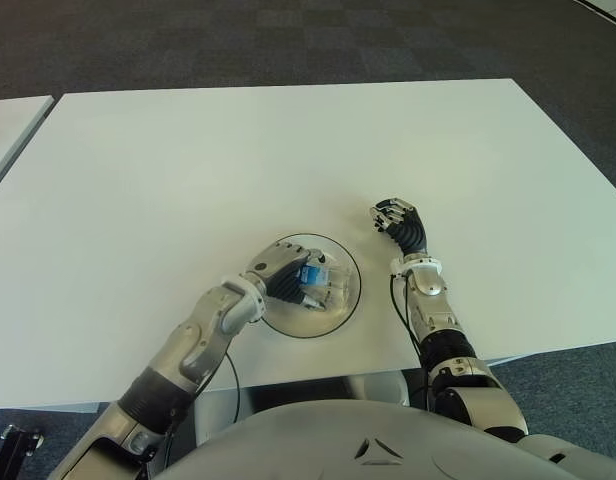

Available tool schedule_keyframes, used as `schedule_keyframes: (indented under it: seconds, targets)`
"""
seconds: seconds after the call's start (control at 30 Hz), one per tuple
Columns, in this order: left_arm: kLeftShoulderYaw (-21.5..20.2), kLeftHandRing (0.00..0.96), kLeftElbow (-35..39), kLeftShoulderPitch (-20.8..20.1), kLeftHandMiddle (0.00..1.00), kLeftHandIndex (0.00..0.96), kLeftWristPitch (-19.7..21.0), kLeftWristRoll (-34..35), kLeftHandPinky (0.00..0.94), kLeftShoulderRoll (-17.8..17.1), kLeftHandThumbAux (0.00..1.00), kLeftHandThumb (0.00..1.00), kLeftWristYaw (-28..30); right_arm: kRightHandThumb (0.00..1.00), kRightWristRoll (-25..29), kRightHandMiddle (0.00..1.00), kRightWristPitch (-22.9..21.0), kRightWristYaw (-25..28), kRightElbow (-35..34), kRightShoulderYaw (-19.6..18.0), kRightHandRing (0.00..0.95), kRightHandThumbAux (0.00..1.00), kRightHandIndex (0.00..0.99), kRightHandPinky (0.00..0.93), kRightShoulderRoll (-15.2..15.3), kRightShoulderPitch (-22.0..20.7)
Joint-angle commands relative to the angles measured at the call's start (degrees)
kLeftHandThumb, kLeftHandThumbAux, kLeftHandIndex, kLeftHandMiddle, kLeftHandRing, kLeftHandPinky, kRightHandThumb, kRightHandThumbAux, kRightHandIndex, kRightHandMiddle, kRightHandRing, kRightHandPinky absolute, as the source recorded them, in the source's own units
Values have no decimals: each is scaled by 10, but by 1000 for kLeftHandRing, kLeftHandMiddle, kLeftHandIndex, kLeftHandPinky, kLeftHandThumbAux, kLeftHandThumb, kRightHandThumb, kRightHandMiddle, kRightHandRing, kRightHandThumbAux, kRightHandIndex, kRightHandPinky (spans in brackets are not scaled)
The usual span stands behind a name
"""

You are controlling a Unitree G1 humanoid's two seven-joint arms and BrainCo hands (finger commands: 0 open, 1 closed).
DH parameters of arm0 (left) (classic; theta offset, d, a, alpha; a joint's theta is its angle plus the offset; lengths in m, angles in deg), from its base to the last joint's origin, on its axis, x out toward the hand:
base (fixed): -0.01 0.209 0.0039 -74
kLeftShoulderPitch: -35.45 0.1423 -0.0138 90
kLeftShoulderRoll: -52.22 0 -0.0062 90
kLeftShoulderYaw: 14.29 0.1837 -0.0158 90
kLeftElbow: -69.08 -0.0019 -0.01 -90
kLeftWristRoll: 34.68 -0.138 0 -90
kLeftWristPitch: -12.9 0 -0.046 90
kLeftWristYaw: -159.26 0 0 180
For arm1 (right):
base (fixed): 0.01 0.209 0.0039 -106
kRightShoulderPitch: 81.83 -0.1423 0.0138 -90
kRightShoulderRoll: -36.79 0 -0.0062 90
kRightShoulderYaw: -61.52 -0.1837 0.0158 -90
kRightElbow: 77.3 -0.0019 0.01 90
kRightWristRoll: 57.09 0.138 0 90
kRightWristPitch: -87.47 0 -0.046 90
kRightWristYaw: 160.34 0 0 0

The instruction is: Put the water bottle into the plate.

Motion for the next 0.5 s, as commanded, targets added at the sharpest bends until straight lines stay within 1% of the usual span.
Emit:
schedule_keyframes:
  seconds: [0.03, 0.07, 0.17, 0.2, 0.23, 0.27, 0.3, 0.37, 0.5]
  targets:
    - [-5, 155, -4, 2, 173, 77, -27, 14, 144, -11, 663, 380, -13, 708, 5, 619, -35, 1, 28, -2, 600, 728, 433, 600, -3, 26]
    - [-5, 150, -5, 2, 168, 74, -33, 15, 136, -12, 663, 374, -15, 708, 5, 619, -34, 1, 28, -2, 601, 728, 433, 600, -3, 26]
    - [-6, 96, -11, 0, 121, 45, -51, 16, 55, -16, 652, 312, -23, 708, 5, 619, -32, 0, 29, -2, 600, 728, 433, 598, -3, 27]
    - [-7, 87, -12, -1, 114, 41, -57, 16, 44, -18, 650, 303, -27, 708, 4, 619, -32, 0, 30, -2, 600, 728, 433, 597, -3, 27]
    - [-8, 65, -13, -2, 96, 30, -65, 14, 28, -21, 642, 282, -32, 708, 4, 619, -31, -1, 30, -2, 599, 728, 433, 594, -3, 27]
    - [-8, 41, -14, -2, 68, 19, -69, 13, 17, -22, 625, 232, -35, 708, 4, 619, -30, -1, 30, -2, 598, 728, 433, 593, -3, 27]
    - [-9, 33, -14, -2, 58, 15, -75, 8, 14, -25, 619, 214, -42, 708, 4, 619, -30, -2, 31, -3, 598, 728, 433, 593, -3, 26]
    - [-10, 13, -15, -3, 24, 6, -81, 1, 5, -28, 585, 136, -52, 708, 4, 618, -30, -3, 33, -3, 596, 728, 433, 590, -3, 26]
    - [-12, 3, -14, -1, 6, 1, -86, -11, 1, -30, 561, 75, -67, 708, 5, 617, -29, -3, 35, -5, 594, 728, 433, 588, -4, 25]
